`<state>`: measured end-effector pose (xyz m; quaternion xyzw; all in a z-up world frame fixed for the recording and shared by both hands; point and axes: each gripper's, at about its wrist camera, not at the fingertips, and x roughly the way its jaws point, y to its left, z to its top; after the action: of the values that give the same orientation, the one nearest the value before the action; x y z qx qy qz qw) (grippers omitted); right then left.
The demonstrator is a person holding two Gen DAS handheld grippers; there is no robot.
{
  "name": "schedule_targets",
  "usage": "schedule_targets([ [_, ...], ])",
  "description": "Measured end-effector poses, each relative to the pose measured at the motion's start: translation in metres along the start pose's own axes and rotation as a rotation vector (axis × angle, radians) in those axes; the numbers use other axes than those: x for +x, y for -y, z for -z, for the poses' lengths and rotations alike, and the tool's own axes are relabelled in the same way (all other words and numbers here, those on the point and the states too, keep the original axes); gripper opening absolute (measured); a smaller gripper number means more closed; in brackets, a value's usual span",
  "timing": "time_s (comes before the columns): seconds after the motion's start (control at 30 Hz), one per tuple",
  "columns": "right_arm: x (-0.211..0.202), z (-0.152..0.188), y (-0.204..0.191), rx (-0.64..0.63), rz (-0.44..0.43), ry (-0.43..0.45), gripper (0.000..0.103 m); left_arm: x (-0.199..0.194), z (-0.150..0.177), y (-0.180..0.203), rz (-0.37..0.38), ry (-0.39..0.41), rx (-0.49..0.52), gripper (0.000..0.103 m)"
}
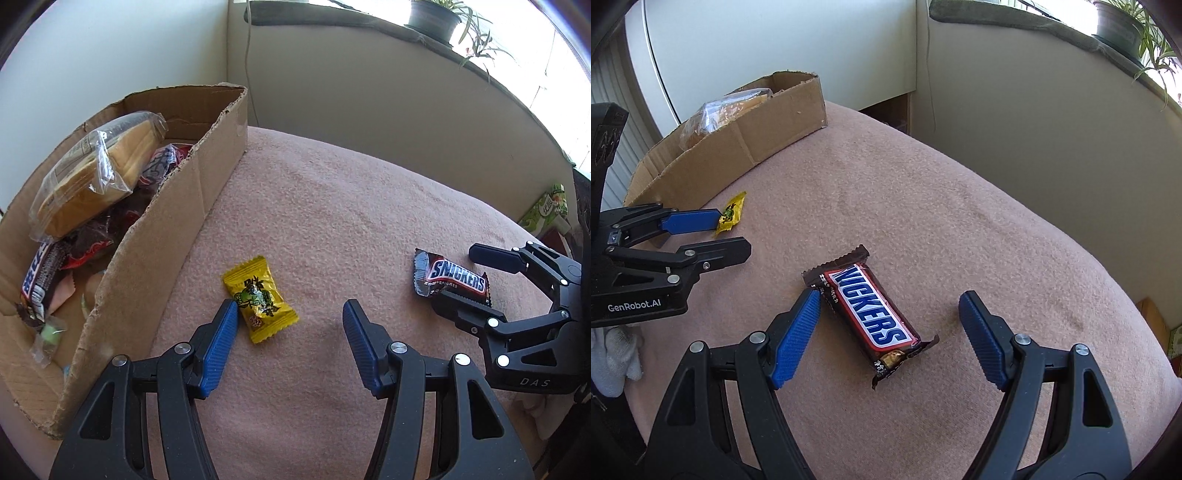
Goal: Organize snacks
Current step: 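Grasp the Snickers bar with the right tool while the left tool grasps the yellow candy packet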
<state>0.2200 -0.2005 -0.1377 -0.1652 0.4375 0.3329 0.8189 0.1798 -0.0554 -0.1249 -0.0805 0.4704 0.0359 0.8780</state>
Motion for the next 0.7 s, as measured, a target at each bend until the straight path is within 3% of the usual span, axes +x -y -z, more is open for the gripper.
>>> schedule_targets([
  [0.07, 0.000, 0.000, 0.001, 0.004, -0.007, 0.002, 0.080, 0.003, -0.003, 0.002, -0.002, 0.003, 0.011, 0.057],
  [0.47, 0.005, -0.003, -0.004, -0.013, 0.002, -0.003, 0.080, 0.003, 0.003, 0.013, -0.027, 0.016, 0.110, 0.030],
  [0.53, 0.006, -0.003, -0.006, -0.021, 0.014, -0.005, 0.071, 0.000, 0.006, 0.014, -0.021, 0.017, 0.121, 0.023],
  [0.67, 0.003, -0.003, -0.009, -0.029, 0.037, -0.011, 0.050, 0.003, 0.014, 0.013, -0.006, 0.015, 0.131, 0.023],
  [0.7, 0.002, -0.003, -0.010, -0.026, 0.038, -0.014, 0.041, 0.002, 0.015, 0.013, -0.001, 0.015, 0.131, 0.023],
])
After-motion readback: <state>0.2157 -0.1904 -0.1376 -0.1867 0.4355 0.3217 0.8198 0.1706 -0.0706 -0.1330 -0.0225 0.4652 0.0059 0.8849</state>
